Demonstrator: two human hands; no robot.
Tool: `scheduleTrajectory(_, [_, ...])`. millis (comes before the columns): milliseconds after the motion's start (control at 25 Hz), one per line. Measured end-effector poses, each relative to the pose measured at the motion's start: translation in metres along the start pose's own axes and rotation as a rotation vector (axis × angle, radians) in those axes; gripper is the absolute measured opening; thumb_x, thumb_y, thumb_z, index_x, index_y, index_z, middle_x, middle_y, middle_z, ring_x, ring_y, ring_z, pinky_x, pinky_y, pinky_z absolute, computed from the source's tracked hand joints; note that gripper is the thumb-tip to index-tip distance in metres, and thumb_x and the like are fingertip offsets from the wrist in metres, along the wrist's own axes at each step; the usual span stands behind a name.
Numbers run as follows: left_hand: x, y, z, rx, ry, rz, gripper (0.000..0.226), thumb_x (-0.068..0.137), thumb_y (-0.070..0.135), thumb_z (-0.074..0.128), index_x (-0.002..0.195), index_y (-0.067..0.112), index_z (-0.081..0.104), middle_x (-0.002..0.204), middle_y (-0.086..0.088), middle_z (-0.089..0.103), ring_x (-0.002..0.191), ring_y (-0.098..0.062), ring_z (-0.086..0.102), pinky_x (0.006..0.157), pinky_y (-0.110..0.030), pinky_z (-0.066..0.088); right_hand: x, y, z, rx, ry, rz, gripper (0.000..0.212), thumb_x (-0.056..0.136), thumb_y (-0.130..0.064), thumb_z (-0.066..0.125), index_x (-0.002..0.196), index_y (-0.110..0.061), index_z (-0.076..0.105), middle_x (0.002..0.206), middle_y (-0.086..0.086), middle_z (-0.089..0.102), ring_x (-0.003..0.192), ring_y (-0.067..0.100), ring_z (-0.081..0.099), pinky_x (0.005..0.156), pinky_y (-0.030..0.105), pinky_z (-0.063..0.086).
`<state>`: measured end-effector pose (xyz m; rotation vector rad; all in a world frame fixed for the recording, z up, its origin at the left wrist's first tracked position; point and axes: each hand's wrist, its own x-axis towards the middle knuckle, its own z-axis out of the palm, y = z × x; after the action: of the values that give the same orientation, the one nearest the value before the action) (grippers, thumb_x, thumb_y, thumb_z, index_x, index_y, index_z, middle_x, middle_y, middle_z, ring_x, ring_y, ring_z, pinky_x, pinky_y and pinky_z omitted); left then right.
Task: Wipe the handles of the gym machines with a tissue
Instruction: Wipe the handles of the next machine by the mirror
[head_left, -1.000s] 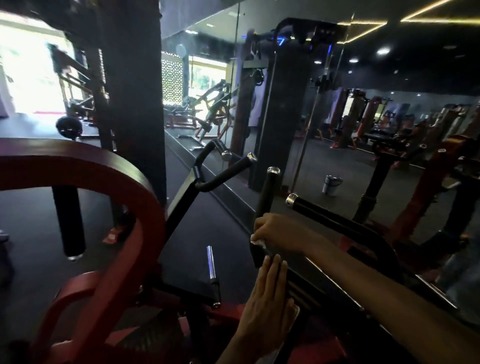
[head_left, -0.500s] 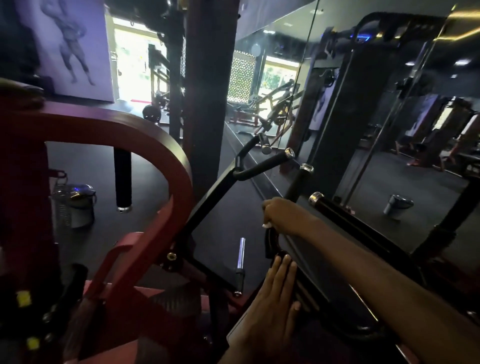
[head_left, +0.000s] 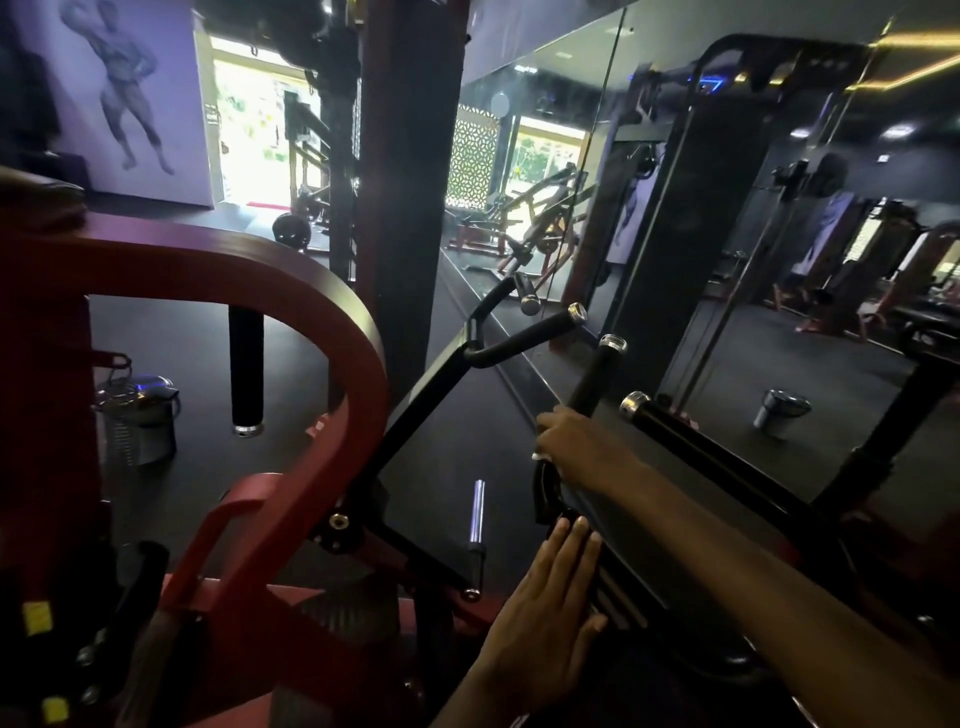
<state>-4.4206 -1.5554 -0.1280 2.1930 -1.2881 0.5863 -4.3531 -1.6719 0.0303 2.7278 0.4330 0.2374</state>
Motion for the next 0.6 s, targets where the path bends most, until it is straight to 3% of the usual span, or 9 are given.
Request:
scheduleTrajectory(120, [0.0, -0.002, 0.001, 0.041, -0.004, 0.003, 0.061, 0.102, 0.04, 0.024, 0.15, 0.004, 0.01, 0.159, -0.012, 0.003, 0.146, -0.024, 0.0, 0.116, -0.037, 0.017, -0.012, -0.016, 0.007, 0.12, -0.093, -0.072, 0.021, 0.092, -0.014, 0.055, 0.107, -0.015, 0.07, 0.112, 0.0, 0.059, 0.106, 0.014, 0.053, 0.093, 0.03, 0.045])
scheduleTrajectory(200, [0.001, -0.003, 0.0, 0.007, -0.008, 0.018, 0.061, 0.103, 0.039, 0.025, 0.15, 0.004, 0.007, 0.159, -0.011, -0.001, 0.146, -0.024, -0.003, 0.116, -0.039, 0.015, -0.023, -0.019, 0.006, 0.305, -0.119, -0.023, 0.018, 0.09, -0.014, 0.058, 0.102, -0.012, 0.072, 0.11, 0.0, 0.061, 0.102, 0.012, 0.057, 0.091, 0.021, 0.045])
scheduleTrajectory(240, [0.001, -0.003, -0.001, -0.016, -0.01, 0.024, 0.061, 0.103, 0.039, 0.025, 0.15, 0.005, 0.005, 0.159, -0.01, -0.003, 0.146, -0.023, -0.005, 0.117, -0.04, 0.014, -0.026, -0.017, 0.004, 0.435, -0.077, 0.07, 0.016, 0.089, -0.013, 0.06, 0.099, -0.009, 0.072, 0.108, 0.002, 0.061, 0.097, 0.012, 0.058, 0.086, 0.014, 0.044])
scheduleTrajectory(320, [0.001, -0.003, -0.002, -0.07, -0.007, 0.02, 0.062, 0.103, 0.039, 0.025, 0.15, 0.008, 0.002, 0.159, -0.008, -0.005, 0.146, -0.023, -0.007, 0.117, -0.041, 0.012, -0.033, -0.01, 0.004, 0.631, 0.204, 0.334, 0.015, 0.089, -0.013, 0.061, 0.092, -0.003, 0.072, 0.099, 0.003, 0.06, 0.086, 0.012, 0.058, 0.071, 0.007, 0.042])
scheduleTrajectory(400, [0.0, -0.003, -0.003, -0.075, 0.004, 0.021, 0.062, 0.102, 0.04, 0.023, 0.15, 0.009, 0.0, 0.159, -0.007, -0.005, 0.146, -0.023, -0.006, 0.116, -0.041, 0.012, -0.032, -0.005, 0.015, 0.625, 0.467, 0.568, 0.012, 0.089, -0.013, 0.06, 0.087, -0.004, 0.068, 0.093, 0.003, 0.059, 0.083, 0.015, 0.06, 0.065, 0.009, 0.042])
scheduleTrajectory(480, [0.0, -0.004, -0.005, -0.04, -0.003, 0.028, 0.061, 0.102, 0.041, 0.02, 0.15, 0.009, 0.001, 0.159, -0.008, -0.002, 0.146, -0.024, -0.003, 0.115, -0.041, 0.015, -0.023, -0.004, 0.026, 0.617, 0.516, 0.67, 0.01, 0.09, -0.012, 0.058, 0.084, -0.006, 0.064, 0.089, 0.006, 0.062, 0.083, 0.018, 0.061, 0.068, 0.018, 0.048])
scheduleTrajectory(600, [0.001, -0.004, -0.006, -0.042, -0.006, 0.029, 0.062, 0.102, 0.042, 0.019, 0.15, 0.007, 0.002, 0.159, -0.009, -0.001, 0.146, -0.025, -0.003, 0.116, -0.04, 0.014, -0.018, 0.0, 0.033, 0.672, 0.504, 0.663, 0.011, 0.088, -0.011, 0.06, 0.078, -0.008, 0.062, 0.082, 0.006, 0.063, 0.078, 0.015, 0.06, 0.067, 0.025, 0.051])
